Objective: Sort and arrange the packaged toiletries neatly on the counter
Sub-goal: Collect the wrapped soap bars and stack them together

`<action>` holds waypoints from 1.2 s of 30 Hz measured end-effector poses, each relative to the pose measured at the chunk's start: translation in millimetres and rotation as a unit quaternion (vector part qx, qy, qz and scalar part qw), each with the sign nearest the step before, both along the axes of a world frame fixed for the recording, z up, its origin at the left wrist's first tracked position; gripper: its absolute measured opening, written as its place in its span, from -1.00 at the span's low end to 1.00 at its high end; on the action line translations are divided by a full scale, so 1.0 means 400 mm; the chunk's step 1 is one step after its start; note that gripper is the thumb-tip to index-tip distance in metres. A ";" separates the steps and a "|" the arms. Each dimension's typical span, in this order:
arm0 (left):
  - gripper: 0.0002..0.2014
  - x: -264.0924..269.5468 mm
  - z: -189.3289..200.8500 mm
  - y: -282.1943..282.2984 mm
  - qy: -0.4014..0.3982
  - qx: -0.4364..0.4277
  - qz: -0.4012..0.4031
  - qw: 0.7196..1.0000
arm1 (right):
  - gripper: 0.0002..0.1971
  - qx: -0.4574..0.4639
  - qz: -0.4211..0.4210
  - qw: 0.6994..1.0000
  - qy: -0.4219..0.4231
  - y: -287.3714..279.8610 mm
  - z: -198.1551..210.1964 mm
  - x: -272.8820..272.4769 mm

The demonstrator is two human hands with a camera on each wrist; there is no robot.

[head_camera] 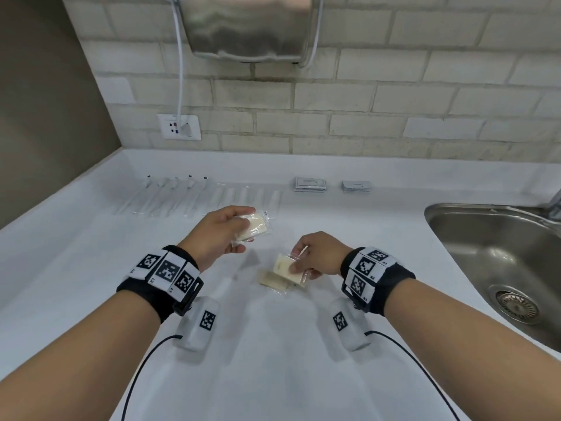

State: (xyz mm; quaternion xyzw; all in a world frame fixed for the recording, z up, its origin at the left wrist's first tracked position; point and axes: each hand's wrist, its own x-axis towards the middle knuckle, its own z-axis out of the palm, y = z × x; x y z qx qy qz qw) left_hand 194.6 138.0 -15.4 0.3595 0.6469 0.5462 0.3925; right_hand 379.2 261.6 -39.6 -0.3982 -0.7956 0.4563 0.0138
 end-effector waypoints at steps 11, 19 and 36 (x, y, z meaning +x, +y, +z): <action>-0.72 -0.119 -0.003 -0.047 0.003 -0.020 0.016 1.000 | -0.88 0.149 0.049 0.975 -0.155 -0.075 -0.030 -0.115; -0.69 -0.197 0.023 -0.034 0.013 -0.027 -0.012 0.999 | -0.48 0.187 0.076 0.946 -0.255 -0.117 -0.028 -0.153; -0.70 -0.373 0.033 -0.088 0.030 -0.007 -0.008 0.999 | -0.77 -0.002 -0.012 1.000 0.006 -0.143 0.011 -0.399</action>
